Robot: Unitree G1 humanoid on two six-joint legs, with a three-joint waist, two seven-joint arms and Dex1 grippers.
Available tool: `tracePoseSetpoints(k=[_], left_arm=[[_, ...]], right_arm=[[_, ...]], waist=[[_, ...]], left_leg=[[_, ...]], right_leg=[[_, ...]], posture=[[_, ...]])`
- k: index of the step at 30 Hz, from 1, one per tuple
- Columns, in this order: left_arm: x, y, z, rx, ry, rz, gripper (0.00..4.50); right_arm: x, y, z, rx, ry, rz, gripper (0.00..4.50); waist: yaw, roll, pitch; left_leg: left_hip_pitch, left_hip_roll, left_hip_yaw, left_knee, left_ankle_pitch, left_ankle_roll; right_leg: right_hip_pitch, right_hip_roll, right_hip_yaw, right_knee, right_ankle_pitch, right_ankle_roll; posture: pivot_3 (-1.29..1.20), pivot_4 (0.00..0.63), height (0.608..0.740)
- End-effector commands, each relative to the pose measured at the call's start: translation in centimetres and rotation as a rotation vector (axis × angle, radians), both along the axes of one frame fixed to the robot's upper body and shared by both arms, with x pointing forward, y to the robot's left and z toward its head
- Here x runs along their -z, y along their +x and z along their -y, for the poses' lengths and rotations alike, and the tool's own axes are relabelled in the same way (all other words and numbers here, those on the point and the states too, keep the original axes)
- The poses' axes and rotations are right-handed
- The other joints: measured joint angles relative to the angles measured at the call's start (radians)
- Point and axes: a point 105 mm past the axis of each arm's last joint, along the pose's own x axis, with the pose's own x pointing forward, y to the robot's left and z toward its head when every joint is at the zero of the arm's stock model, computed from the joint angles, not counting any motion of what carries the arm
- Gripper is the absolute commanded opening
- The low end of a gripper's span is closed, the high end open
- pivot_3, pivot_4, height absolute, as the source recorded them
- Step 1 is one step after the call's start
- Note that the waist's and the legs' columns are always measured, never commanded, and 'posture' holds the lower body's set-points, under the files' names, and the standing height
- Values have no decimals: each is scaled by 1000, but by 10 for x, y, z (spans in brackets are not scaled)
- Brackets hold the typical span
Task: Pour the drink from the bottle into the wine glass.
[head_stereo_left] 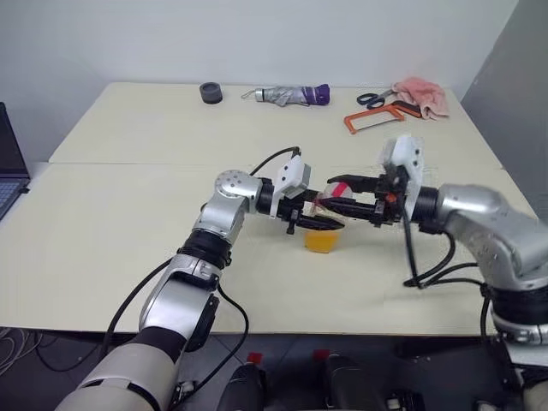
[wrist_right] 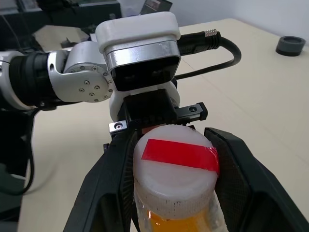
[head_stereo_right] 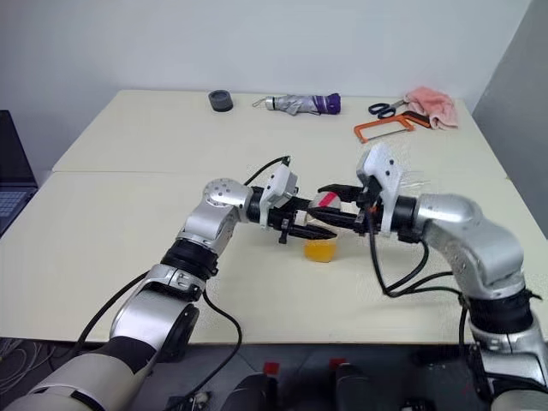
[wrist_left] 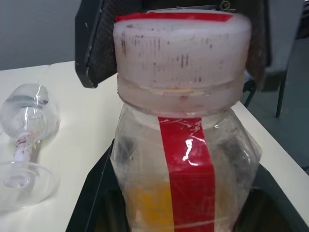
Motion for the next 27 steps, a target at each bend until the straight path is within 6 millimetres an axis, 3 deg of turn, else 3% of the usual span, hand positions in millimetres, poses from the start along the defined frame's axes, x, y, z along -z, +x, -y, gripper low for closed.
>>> tracePoseSetpoints(k=[1,4,9,15,22,27], left_arm=[[-15,-3,-7,3,-51,54,1787],[-15,-3,-8,-9,-57,56,1786],[-16,-1,-9,-29,-64,59,1785],[-16,1,-9,-36,-66,61,1782],[-17,1,-6,-30,-69,64,1778],[-17,1,-7,-32,-70,65,1778]], right_arm=[[-11,0,19,96,65,13,3228],[-14,-14,14,108,96,42,4338],[-20,-37,-2,192,155,155,4350],[-16,-37,-25,272,156,224,4350],[-13,-18,-16,365,117,275,4350],[-13,-17,-7,402,145,258,4350]], waist=[[1,0,0],[5,0,0],[9,0,0],[6,0,0],[6,0,0],[6,0,0]], left_leg=[[0,0,-1,0,0,0],[-1,1,-2,1,0,0],[-1,1,-4,2,0,0],[0,0,-4,2,0,0],[-1,-1,-4,2,0,-1],[-1,-1,-3,2,0,0]], right_leg=[[0,-1,0,0,0,0],[0,-3,0,0,0,0],[0,-4,0,0,0,0],[0,-3,1,1,0,0],[0,-3,1,1,0,0],[0,-3,1,1,0,0]], posture=[[0,150,740],[0,150,740],[0,150,740],[0,150,740],[0,150,740],[0,150,740]])
